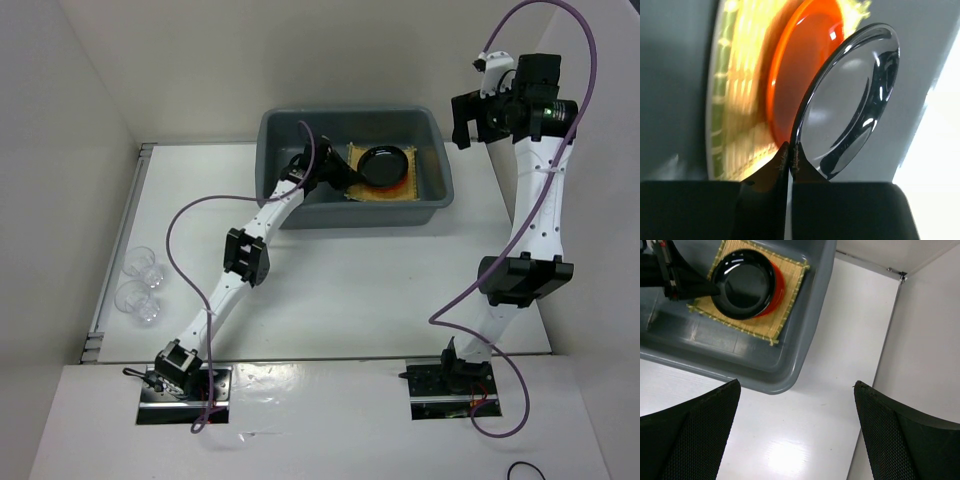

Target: Place the mixed dishes into the plastic bin

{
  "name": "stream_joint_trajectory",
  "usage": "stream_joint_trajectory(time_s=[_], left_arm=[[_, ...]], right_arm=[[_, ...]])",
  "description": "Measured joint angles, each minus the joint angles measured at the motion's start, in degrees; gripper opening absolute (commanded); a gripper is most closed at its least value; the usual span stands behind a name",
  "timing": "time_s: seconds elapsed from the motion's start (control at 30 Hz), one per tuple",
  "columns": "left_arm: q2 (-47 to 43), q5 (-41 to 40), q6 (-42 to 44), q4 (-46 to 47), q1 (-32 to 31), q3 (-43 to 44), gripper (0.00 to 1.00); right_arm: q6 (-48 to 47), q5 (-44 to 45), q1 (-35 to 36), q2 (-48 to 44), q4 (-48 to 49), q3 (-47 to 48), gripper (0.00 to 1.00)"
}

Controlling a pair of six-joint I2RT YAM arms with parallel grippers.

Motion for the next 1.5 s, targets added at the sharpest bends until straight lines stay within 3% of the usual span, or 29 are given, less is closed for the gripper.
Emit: stream_joint_trajectory(time_s=[0.07,0.13,0.27,0.3,0.37,0.6,0.77,0.93,1.03,1.1,1.2,1.27,1.37,1.5], left_arm=[[0.0,-0.15,-0.15,1.22,0.04,0.0,0.19],[0.02,-0.2,-0.98,1.95,0.17,0.0,0.25],[0.02,-0.33,-1.29,3.48,0.28,0.0,0.64],[0.02,-0.33,-1.2,3.65,0.28,0.02,0.84],[0.02,-0.5,-1.14,4.04,0.28,0.04,1.0],[-5.25,-4.74,3.93,0.9,0.87,0.07,1.0],[-22.95,-21.77,20.28,-13.09,1.73,0.04,1.0],[-44.7,-33.51,26.8,-30.21,7.89,-0.24,1.0],[-60.63,-40.54,27.23,-33.0,13.14,-18.95,1.0],[-72.41,-43.23,27.21,-29.94,14.71,-40.61,1.0],[-88.98,-37.2,27.15,-21.07,20.26,-77.81,1.0],[-93.77,-33.42,27.93,-21.49,28.83,-94.38,1.0],[-92.54,-33.68,30.6,-24.46,37.16,-101.7,1.0],[-94.23,-34.18,35.17,-24.26,39.34,-104.41,1.0]], right_arm=[[-0.02,0.33,0.0,-0.39,0.17,-0.94,0.98],[-0.02,0.68,0.0,-0.7,0.31,-1.7,0.98],[0.0,1.05,0.0,-0.85,0.5,-2.03,0.98],[0.0,1.09,0.0,-0.85,0.52,-2.03,0.98],[0.0,1.11,0.0,-0.87,0.72,-2.03,0.98],[0.0,0.87,0.0,-1.84,1.07,-2.8,0.98],[0.24,-1.14,0.0,-3.98,1.05,-3.91,0.98],[0.7,-4.94,0.0,-7.65,1.07,-5.33,0.98],[0.76,-8.15,0.0,-8.96,1.05,-6.34,0.98],[0.94,-10.88,0.0,-9.2,1.05,-7.32,0.98],[1.38,-14.58,0.0,-9.2,0.87,-9.31,0.98],[1.81,-16.55,0.0,-9.22,0.83,-10.67,0.98],[2.14,-19.02,0.0,-9.66,0.83,-13.42,0.98],[2.36,-21.44,0.0,-10.99,0.48,-17.62,0.98]])
